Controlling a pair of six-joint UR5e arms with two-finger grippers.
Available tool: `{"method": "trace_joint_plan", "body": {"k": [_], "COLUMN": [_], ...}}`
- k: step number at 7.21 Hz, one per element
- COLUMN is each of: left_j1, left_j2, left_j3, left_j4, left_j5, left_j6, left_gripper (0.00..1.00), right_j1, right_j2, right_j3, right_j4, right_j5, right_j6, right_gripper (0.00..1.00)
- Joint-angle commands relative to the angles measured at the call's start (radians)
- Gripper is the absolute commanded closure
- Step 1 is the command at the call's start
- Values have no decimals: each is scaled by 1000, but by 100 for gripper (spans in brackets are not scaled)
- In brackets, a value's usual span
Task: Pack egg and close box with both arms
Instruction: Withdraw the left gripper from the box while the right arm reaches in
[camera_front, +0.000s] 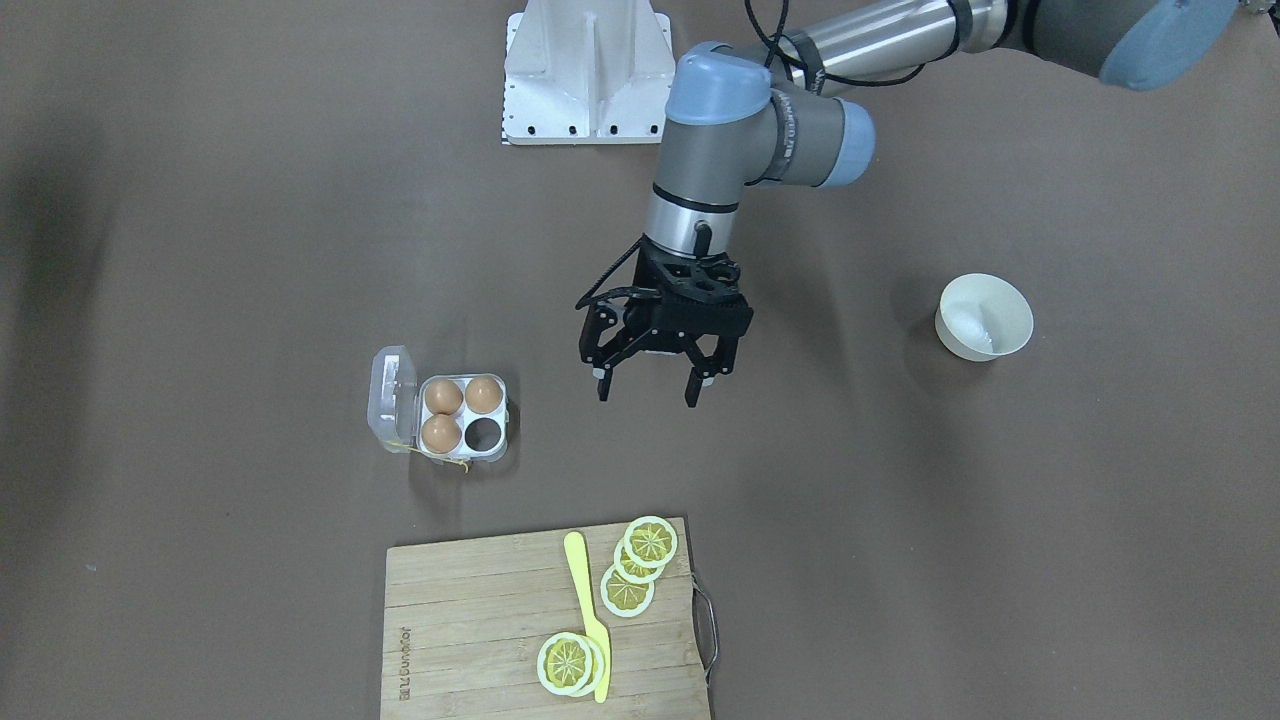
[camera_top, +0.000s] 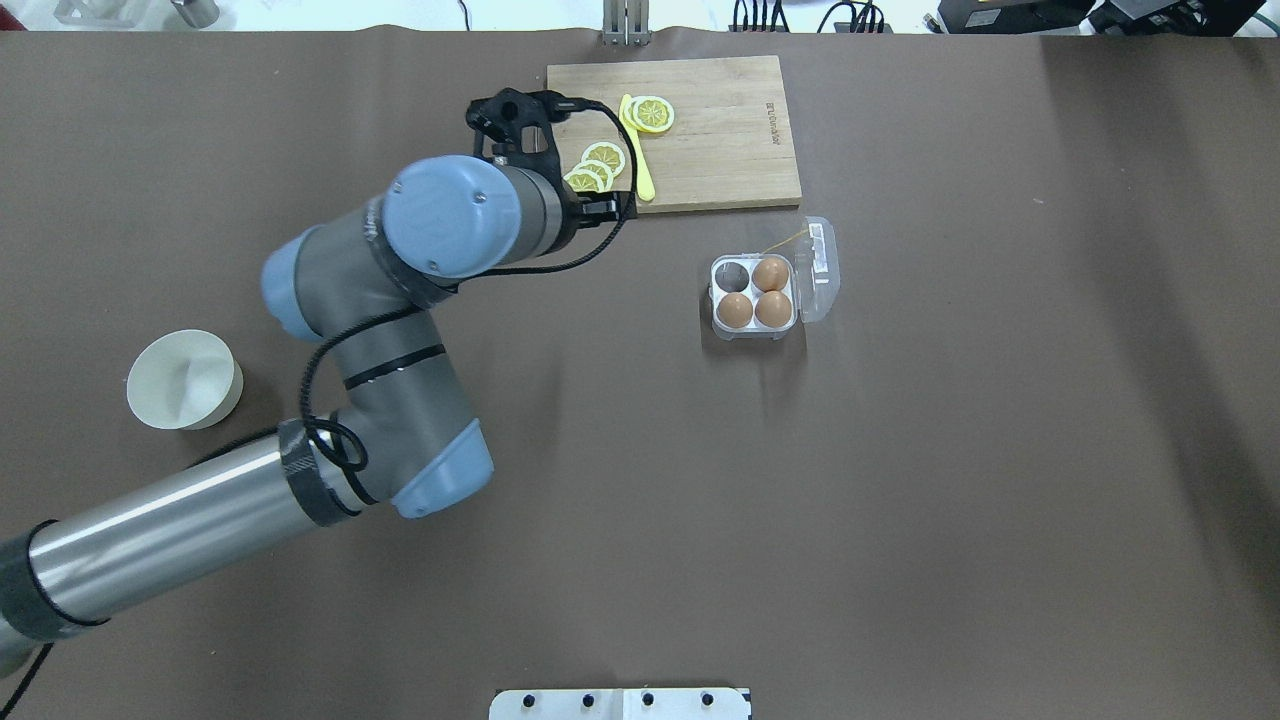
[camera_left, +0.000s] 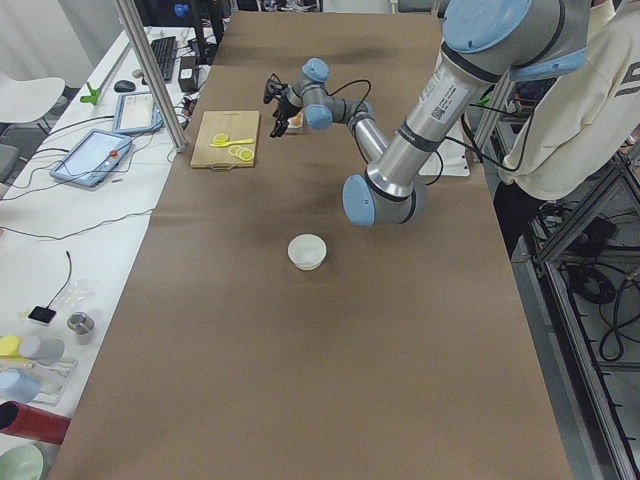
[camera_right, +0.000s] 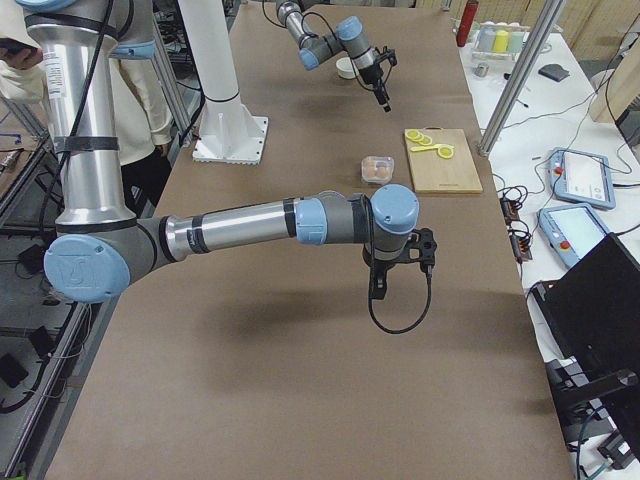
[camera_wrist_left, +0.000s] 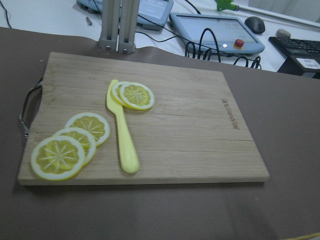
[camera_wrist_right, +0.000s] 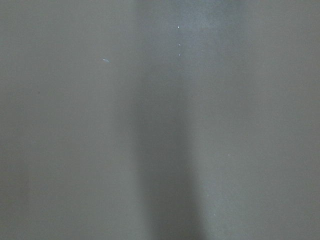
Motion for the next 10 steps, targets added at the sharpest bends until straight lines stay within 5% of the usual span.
{"method": "trace_joint_plan", "body": {"k": [1,4,10], "left_j1": [-154,-253,-301], "left_j2": [81,120,149], "left_j3": [-68,-83,-83], "left_j4": [9,9,9], "left_j5": [-240,-363,-402], "left_j6": [1,46,73], "left_gripper": [2,3,3], "right_j1": [-81,-264,-548], "right_j2": [-13,13,307], "right_j3": [2,-36,-144], "right_j4": [177,432,477], "right_j5": [1,-16,-133], "right_j6": [218,459,792], "right_gripper": [22,97,100]}}
